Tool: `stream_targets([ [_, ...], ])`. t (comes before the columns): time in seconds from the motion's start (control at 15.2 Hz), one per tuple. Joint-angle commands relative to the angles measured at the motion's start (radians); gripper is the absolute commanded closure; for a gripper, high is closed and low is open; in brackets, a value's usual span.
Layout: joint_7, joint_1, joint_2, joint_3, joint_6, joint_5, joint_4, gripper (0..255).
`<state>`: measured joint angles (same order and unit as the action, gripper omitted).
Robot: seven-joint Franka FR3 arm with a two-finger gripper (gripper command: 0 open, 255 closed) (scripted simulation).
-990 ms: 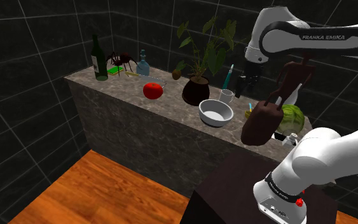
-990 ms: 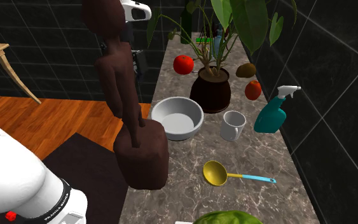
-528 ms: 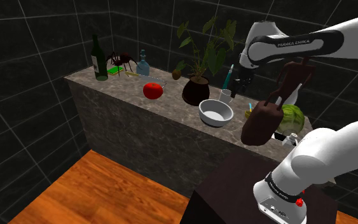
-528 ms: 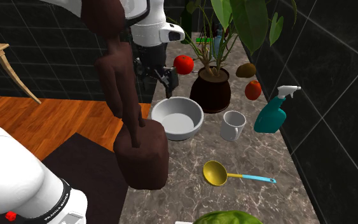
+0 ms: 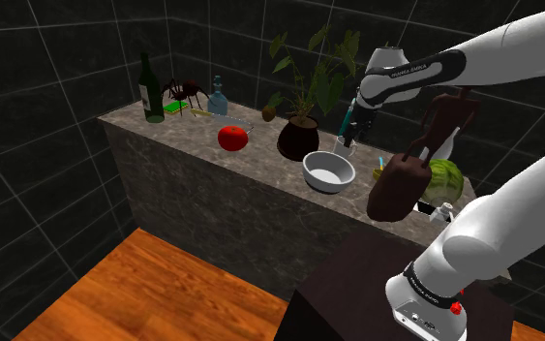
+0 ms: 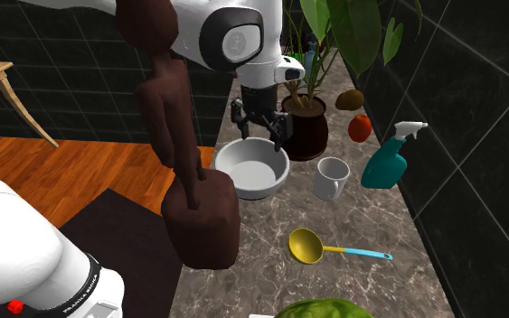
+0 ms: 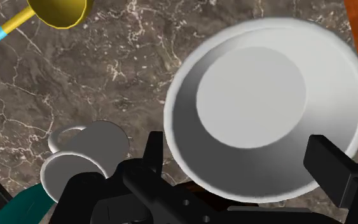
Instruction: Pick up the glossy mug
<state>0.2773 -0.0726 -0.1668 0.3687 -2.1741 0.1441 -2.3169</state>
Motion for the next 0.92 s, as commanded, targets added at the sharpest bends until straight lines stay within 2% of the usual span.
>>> stream_targets([
  [0.0, 0.054, -0.006, 0.077, 0.026, -0.048, -0.029, 0.038, 0],
  [0.4, 0.217, -0.042, 0.315, 0.058, -0.133, -0.165, 0.199, 0],
  [0.86, 0.371, -0.141, 0.58, 0.025, -0.158, -0.315, 0.443, 0],
])
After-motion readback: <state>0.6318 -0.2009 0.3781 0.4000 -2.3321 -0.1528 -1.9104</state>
